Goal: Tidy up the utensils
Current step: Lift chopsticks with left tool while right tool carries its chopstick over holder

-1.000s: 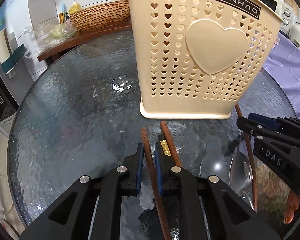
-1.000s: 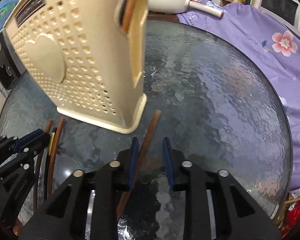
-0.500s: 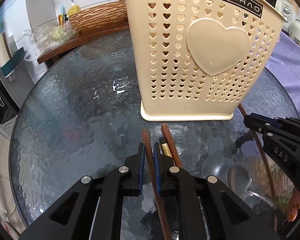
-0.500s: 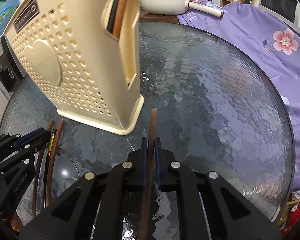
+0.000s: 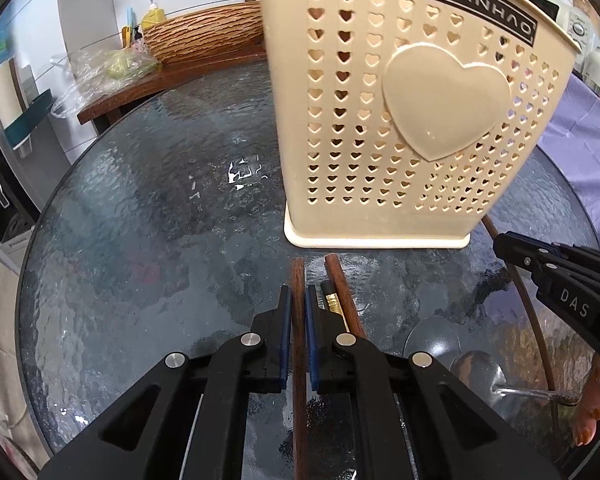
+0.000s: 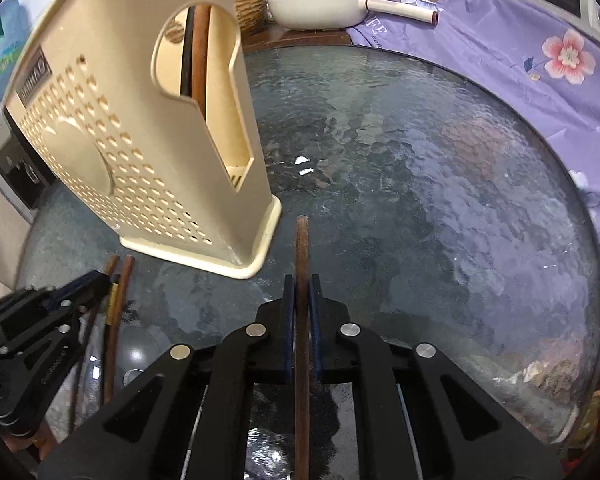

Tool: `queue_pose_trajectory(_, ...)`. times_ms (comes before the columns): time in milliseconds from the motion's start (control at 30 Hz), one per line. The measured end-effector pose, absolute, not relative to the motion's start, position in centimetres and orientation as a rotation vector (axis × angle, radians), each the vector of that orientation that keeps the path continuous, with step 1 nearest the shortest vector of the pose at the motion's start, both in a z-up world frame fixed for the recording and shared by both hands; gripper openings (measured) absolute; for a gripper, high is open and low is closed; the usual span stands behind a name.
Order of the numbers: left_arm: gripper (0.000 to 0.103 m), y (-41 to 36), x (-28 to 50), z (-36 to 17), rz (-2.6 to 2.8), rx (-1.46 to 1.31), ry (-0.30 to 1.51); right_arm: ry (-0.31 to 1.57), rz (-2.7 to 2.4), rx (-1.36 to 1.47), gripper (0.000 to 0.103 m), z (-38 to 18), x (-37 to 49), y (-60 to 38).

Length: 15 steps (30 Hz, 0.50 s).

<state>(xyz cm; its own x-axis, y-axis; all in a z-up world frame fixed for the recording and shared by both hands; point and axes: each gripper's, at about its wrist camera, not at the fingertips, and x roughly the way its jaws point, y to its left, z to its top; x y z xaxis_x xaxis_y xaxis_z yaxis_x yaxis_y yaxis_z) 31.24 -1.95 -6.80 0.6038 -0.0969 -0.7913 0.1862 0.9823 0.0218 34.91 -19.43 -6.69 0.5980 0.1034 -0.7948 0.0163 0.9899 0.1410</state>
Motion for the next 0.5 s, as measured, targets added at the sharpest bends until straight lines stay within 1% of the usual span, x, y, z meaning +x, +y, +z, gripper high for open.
queue_pose_trajectory(267,0.007,-1.3,30.6,-4.9,-0.154,0.059,0.855,0.841,0.093,0.220,0.008,-4.7,34.3,-20.9)
queue_pose_trajectory(500,0.007,-0.6,29.4,-2.4,-0.169,0.015,0.795,0.731,0.149,0.250,0.008,-0.8,32.9,-21.8)
